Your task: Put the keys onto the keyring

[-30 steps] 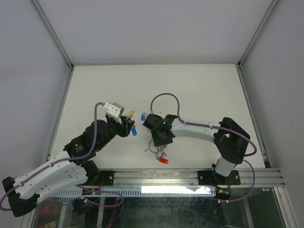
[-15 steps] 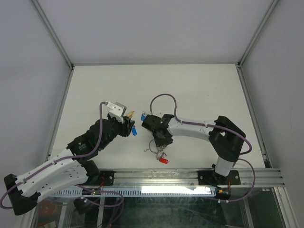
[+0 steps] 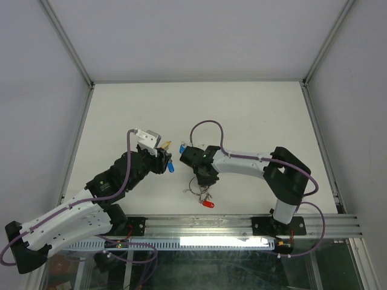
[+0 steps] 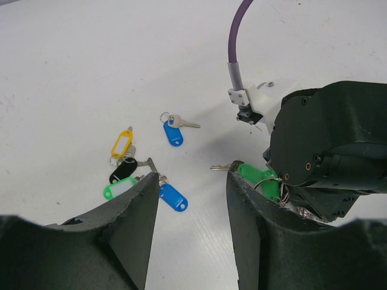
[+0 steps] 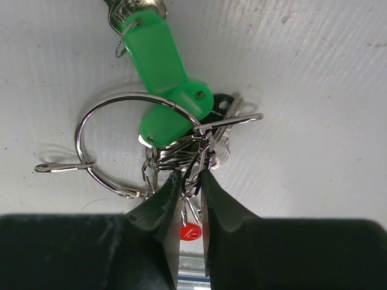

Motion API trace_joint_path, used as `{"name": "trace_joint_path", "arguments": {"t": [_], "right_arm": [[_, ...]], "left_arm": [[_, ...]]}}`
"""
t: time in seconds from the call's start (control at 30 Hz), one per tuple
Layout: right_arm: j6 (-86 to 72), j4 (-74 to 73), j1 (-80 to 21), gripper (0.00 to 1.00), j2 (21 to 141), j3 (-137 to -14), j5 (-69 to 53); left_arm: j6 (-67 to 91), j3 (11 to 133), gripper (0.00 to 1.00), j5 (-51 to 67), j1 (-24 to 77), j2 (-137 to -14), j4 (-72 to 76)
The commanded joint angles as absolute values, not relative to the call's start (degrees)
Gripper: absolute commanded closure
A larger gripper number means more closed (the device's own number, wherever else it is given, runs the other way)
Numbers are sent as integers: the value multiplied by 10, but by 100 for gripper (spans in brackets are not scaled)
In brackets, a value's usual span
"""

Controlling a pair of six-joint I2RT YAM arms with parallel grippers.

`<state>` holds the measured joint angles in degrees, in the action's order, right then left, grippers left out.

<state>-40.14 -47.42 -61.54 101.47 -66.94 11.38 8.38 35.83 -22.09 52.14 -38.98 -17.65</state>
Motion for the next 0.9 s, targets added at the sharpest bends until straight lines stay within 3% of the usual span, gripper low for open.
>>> {"name": "trace_joint_path", "arguments": {"t": [0.0, 0.07, 0.27, 0.43, 0.87], "right_arm": [[-409, -458, -615, 87, 978, -670, 137], [-407, -453, -608, 89, 960, -663, 131], [-377, -406, -555, 94, 883, -610, 81], [-338, -367, -505, 98, 822, -565, 2], [-243, -413, -433, 100, 715, -590, -91]], "left_arm": [[90, 360, 53, -229, 524, -388, -154], [95, 358, 52, -237, 524, -387, -149], [105, 337, 29, -225, 524, -377, -92], [118, 314, 19, -192, 524, -395, -27], [103, 280, 16, -136, 524, -465, 151]]}}
